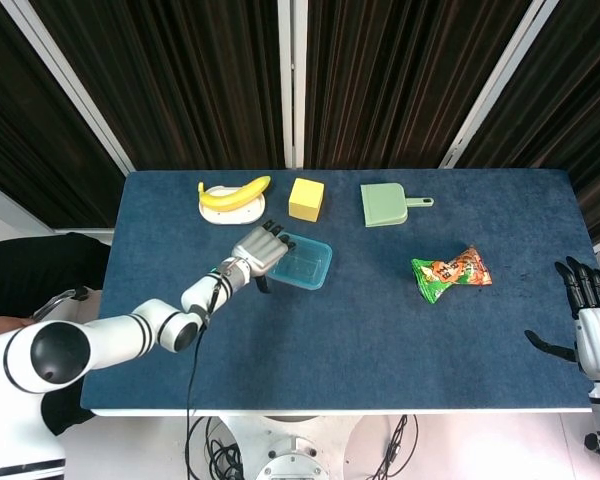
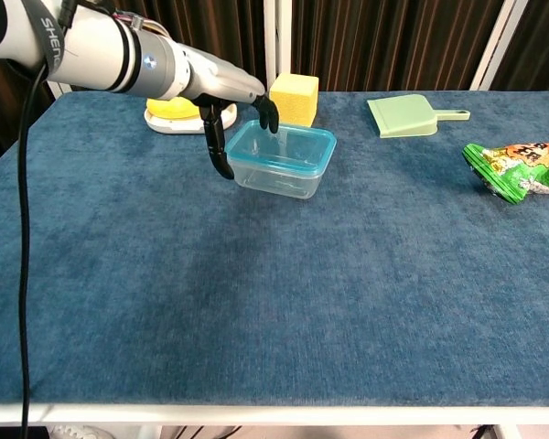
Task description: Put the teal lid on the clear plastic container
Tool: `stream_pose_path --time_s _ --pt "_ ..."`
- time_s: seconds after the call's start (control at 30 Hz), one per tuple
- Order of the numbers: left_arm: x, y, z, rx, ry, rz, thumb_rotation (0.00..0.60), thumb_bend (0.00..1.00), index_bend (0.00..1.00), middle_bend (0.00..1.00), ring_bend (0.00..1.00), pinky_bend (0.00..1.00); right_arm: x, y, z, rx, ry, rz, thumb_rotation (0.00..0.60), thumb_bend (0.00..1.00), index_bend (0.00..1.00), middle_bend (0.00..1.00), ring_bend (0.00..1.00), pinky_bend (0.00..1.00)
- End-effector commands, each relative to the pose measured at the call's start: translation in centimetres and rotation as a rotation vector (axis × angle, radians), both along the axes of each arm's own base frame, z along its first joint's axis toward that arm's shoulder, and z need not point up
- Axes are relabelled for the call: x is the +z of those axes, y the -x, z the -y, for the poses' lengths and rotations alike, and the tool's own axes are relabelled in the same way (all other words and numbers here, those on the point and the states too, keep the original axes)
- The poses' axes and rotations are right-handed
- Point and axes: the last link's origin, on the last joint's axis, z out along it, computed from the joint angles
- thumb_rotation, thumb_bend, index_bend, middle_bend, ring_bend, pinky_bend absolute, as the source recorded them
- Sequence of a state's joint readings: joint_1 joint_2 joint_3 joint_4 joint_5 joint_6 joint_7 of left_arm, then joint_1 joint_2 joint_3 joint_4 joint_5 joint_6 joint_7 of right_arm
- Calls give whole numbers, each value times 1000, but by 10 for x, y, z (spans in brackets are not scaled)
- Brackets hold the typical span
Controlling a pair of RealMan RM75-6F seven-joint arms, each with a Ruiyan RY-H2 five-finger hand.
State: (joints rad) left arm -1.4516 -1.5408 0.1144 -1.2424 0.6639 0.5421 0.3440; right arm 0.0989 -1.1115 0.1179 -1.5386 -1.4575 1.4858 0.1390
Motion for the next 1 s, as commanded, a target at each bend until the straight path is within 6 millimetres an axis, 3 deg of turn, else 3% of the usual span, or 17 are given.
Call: stream_pose_path --time_s 0.03,0.33,0.6,1.0 --pt "-5 4 1 8 4 -16 486 29 182 144 0 48 -1 0 0 -1 -2 0 600 38 0 0 0 0" --pt "9 0 3 6 -37 50 486 30 182 144 0 51 0 -1 -2 2 4 0 600 38 0 0 0 0" --pt "27 4 26 -45 -41 119 486 30 189 150 0 52 -2 -3 -2 10 -1 1 600 38 0 0 0 0" --pt "16 27 45 -68 -9 57 486 30 203 150 0 52 -4 -6 -1 19 -9 -2 600 37 0 0 0 0"
